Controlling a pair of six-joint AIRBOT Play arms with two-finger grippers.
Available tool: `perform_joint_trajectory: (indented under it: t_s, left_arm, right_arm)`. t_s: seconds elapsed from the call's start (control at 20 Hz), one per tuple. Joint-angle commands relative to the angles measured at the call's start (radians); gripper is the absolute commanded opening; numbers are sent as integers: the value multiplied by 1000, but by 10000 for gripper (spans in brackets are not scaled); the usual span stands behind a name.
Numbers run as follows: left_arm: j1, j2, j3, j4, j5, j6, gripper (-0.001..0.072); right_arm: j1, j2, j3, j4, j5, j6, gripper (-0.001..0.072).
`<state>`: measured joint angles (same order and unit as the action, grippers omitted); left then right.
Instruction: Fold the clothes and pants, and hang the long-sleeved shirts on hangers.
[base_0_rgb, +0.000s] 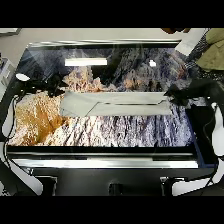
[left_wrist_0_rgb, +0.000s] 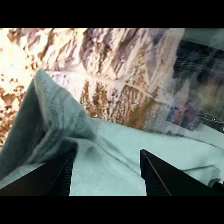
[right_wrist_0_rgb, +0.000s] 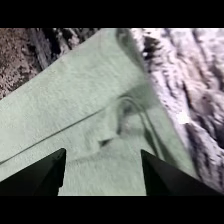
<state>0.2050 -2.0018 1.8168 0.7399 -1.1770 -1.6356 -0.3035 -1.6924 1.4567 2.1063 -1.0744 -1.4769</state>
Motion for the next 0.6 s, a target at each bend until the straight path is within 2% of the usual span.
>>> perform_joint_trajectory:
  t_s: [0.0, 0.05, 0.15, 0.35, 0.55]
  left_arm:
    - [19, 52, 34, 48, -97, 12, 523]
    - [19, 74, 34, 83, -111, 12, 539]
    - [18, 113, 34, 135, -142, 12, 540]
    - [18, 152, 34, 151, -171, 11, 539]
    - [18, 156, 34, 151, -169, 11, 539]
  right_arm:
    - [-104, 1, 38, 46, -108, 2, 600]
    - [-132, -11, 38, 93, -114, -35, 645]
    - [-164, -54, 38, 174, -131, -117, 686]
    - [-152, -158, 38, 296, -136, -248, 689]
    - [-113, -210, 38, 337, -102, -286, 689]
